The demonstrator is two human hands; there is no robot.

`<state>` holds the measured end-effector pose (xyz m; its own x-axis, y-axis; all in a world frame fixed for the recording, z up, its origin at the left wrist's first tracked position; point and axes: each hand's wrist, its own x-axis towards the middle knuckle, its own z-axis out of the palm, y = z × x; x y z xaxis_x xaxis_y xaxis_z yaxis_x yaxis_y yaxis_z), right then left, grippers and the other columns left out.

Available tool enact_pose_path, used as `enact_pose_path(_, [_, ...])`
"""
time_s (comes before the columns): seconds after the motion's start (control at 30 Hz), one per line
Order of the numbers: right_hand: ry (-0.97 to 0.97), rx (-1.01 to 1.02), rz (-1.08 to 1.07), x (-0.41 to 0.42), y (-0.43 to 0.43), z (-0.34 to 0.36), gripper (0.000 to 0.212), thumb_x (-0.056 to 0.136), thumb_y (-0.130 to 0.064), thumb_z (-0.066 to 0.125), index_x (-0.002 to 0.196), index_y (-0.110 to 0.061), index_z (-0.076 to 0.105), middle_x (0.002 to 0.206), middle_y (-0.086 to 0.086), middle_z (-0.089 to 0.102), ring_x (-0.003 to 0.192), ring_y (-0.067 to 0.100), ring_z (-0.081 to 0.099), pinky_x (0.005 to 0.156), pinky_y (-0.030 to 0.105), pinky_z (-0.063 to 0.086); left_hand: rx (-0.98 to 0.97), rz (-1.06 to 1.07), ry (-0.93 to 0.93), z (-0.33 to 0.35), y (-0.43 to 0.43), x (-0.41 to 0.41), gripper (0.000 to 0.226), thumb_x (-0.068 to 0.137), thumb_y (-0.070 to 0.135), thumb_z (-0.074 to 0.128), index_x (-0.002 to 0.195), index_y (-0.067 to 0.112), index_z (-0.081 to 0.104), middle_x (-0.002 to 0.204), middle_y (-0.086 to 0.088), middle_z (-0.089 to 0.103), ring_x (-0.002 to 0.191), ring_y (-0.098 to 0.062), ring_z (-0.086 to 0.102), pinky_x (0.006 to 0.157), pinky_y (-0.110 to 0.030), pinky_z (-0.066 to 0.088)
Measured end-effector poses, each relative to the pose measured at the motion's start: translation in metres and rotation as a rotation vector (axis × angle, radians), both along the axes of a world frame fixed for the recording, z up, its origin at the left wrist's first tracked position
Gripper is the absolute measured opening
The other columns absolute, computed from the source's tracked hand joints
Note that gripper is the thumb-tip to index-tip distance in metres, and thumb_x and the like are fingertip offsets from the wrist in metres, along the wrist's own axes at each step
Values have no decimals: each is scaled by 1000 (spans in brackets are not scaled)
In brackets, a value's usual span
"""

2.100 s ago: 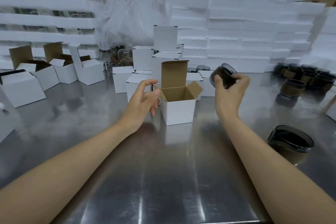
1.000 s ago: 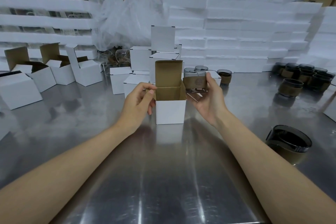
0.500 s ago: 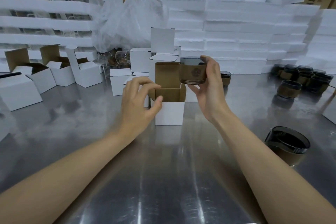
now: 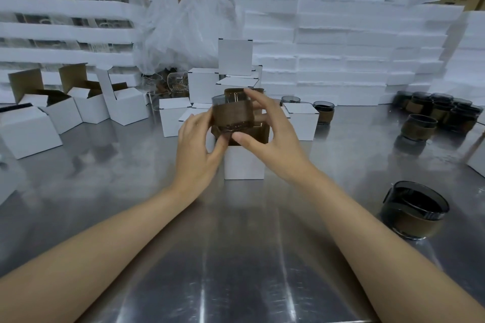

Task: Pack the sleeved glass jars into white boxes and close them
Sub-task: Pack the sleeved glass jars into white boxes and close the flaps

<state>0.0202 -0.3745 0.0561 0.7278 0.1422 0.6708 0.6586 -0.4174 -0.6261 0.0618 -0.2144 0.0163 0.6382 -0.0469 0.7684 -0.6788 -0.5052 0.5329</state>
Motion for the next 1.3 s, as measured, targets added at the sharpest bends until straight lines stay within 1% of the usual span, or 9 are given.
enact_pose_path(0.1, [-87,-62,-135,2,2,-1,66,78,-21,76,136,-31,45,110,-16,48,103,3,56,106,46,35,18,-24,-14,1,-1,-3,43,88,35,49,127,19,56,120,6,54,118,-19,46,105,-33,33])
enact_pose_path(0.4, [-187,-162,-226,4,6,-1,64,71,-33,78,129,-26,51,109,-19,48,106,-1,49,107,46,28,8,-50,28,0,0,-3,46,81,37,53,124,19,57,122,2,54,120,-19,45,103,-46,38])
enact_pose_path(0.6, [-17,-205,-265,8,-9,-2,63,82,-27,70,140,-22,44,119,-17,46,112,-32,14,116,39,10,-129,-165,87,-3,-3,-5,49,86,33,61,129,36,37,129,12,51,127,-8,46,106,-44,40])
enact_pose_path(0.7, [36,-234,-266,8,-9,-3,69,82,-23,68,145,-23,37,121,-10,49,122,-11,26,116,33,7,-134,-181,80,-3,-4,-6,52,87,23,64,130,32,36,129,16,50,127,-4,45,99,-49,45])
enact_pose_path(0.8, [42,-227,-224,8,-8,-3,74,77,-19,66,141,-33,34,122,-10,54,117,-14,32,115,33,9,-103,-174,39,-2,-4,-8,54,85,26,64,130,37,36,127,26,47,122,-4,47,89,-46,51])
enact_pose_path(0.87, [1,-251,-237,10,-8,-4,68,74,-17,67,135,-32,40,124,-10,54,120,0,41,113,39,16,-87,-175,12,-1,-5,-8,56,83,25,63,130,40,35,127,32,43,120,-3,48,80,-39,55])
enact_pose_path(1.1, [-12,-264,-271,13,-5,-5,71,66,-30,61,134,-35,41,121,-12,53,115,4,47,109,35,20,3,-142,-143,-2,-4,-6,55,84,9,67,133,20,46,138,-5,45,127,-15,45,99,-9,35])
enact_pose_path(1.23, [79,-120,-241,11,-6,-4,54,64,-28,62,114,-39,43,104,-25,55,105,-23,36,106,32,22,7,-155,-118,0,-6,-10,58,86,4,68,137,14,44,139,-2,43,129,-19,44,110,-20,30])
enact_pose_path(1.3, [146,-27,-200,12,-8,-4,50,65,-26,64,111,-35,45,106,-24,57,112,-20,37,108,33,26,-34,-152,-38,-1,-6,-9,61,86,8,68,141,14,40,139,1,44,126,-15,47,108,-18,31])
